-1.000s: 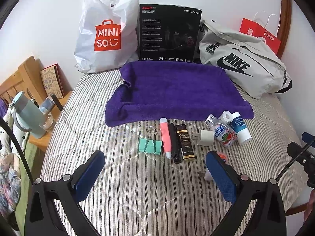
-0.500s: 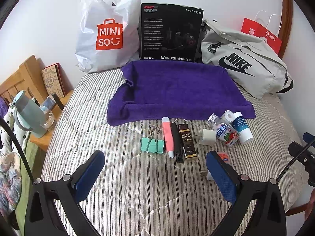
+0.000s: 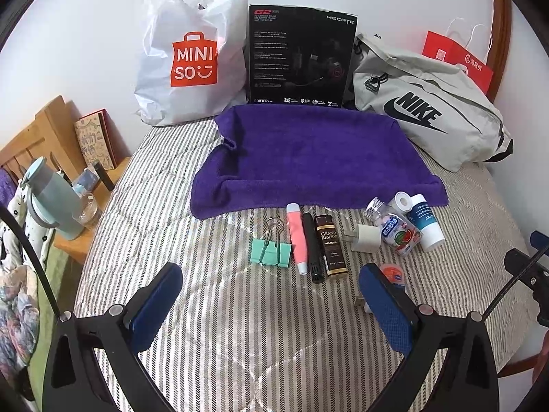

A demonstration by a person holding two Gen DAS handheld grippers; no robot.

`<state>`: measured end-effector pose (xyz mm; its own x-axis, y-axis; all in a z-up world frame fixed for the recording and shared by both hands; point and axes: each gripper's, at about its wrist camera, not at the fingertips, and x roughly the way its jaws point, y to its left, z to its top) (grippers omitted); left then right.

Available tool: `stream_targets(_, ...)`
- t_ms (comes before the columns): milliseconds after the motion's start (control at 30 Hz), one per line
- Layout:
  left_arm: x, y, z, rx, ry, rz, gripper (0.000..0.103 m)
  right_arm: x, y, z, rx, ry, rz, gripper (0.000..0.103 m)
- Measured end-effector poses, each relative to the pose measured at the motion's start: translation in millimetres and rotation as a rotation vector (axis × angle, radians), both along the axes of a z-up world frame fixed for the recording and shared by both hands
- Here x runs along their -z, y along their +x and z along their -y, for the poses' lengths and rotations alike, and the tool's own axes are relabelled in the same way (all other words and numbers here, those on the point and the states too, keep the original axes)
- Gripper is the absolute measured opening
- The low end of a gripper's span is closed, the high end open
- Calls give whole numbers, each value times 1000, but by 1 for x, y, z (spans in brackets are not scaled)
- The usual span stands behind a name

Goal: Organize rigid objects

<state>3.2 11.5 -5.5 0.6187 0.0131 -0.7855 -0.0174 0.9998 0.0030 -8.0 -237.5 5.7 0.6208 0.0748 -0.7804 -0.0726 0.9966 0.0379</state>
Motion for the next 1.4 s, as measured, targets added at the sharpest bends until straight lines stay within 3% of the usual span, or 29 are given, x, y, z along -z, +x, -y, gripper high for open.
stream_targets(767,7,6,-6,-7,-14,-18,103,2,1,0,3,-5,-9,103)
stream_targets(1067,35,23,-16,-22,14,-27,103,16,9,0,-13,-5,-44,103)
stream_targets(1400,78,47,-32,1,-24,-81,103,42,21,1,-42,20,-100,103)
